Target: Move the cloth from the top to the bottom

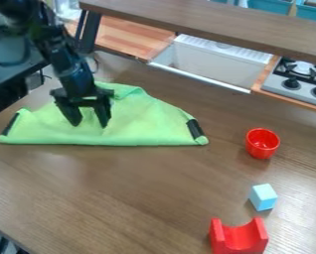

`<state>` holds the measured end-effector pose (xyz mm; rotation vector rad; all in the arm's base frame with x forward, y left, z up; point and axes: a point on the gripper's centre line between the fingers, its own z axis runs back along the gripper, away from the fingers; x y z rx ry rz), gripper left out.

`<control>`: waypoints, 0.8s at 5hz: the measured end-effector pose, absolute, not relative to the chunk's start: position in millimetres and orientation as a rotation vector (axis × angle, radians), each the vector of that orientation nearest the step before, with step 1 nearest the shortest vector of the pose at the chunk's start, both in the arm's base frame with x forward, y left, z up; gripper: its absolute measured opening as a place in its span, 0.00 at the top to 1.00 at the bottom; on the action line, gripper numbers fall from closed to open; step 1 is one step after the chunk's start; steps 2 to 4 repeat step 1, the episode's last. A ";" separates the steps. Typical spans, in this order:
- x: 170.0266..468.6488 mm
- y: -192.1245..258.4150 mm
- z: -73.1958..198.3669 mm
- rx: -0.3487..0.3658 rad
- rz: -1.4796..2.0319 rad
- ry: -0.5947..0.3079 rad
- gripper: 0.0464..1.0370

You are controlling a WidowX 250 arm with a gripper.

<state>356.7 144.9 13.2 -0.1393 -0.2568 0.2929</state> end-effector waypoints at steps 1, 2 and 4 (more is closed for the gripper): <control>355.8 148.3 54.3 -0.170 0.303 -0.329 0.04; 355.8 148.3 54.3 -0.170 0.303 -0.329 0.04; 355.8 148.3 54.3 -0.170 0.303 -0.329 0.04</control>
